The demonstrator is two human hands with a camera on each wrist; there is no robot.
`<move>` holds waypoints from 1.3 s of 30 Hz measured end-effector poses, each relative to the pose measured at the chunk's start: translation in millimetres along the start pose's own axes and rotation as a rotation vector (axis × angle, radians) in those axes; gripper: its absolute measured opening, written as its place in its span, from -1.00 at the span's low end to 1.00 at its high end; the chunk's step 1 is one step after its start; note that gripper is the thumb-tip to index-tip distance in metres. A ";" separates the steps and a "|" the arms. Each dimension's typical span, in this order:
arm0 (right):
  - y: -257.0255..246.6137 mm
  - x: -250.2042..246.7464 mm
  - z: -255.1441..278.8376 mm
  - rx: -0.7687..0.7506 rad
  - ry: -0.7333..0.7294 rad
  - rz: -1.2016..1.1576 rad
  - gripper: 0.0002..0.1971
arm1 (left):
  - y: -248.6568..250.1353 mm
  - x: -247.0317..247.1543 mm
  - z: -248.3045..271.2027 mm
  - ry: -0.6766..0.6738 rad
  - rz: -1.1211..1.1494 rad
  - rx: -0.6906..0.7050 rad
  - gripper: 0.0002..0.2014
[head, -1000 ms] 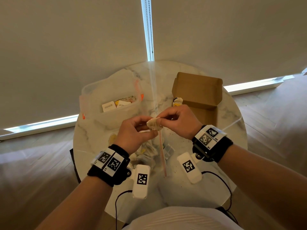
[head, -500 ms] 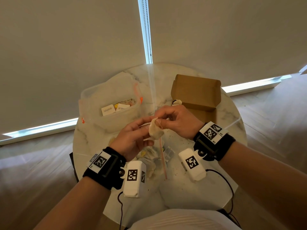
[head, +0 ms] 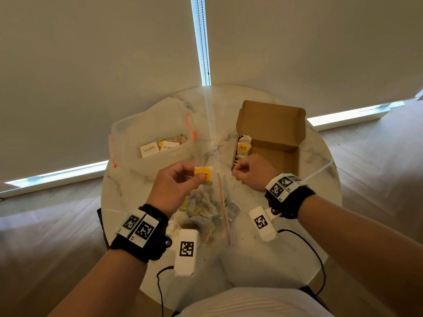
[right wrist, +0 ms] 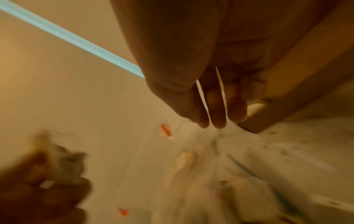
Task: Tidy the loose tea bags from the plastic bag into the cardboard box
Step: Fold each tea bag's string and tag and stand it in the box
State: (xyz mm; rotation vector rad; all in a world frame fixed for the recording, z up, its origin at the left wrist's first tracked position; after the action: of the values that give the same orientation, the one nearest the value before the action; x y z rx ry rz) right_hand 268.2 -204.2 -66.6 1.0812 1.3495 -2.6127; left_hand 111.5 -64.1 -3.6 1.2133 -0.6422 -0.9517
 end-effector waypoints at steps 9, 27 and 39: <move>57.2 84.8 -30.9 0.247 -0.159 0.139 -0.82 | 7.4 -9.7 5.0 0.049 -0.135 0.105 -0.90; 23.7 -37.1 43.6 -0.006 0.188 -0.178 -0.92 | 12.8 15.9 8.3 -0.068 -0.059 0.110 -0.83; -83.0 -41.0 80.4 -0.301 0.014 -0.303 -0.87 | 41.8 42.5 20.9 -0.202 -0.142 0.173 -0.69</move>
State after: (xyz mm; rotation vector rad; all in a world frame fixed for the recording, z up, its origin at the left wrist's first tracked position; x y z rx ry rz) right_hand 228.2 -221.9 47.8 0.9155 1.9687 -2.4678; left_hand 125.4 -108.6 39.0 1.3397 -0.8204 -1.1665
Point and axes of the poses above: each hand's wrist, its own z-axis away from the middle knuckle, its own x-axis out of the palm, y = z × x, the point moved 9 cm from there along -z, towards the middle knuckle, and after that the axes turned 4 degrees about -y, right-handed, at the moved point
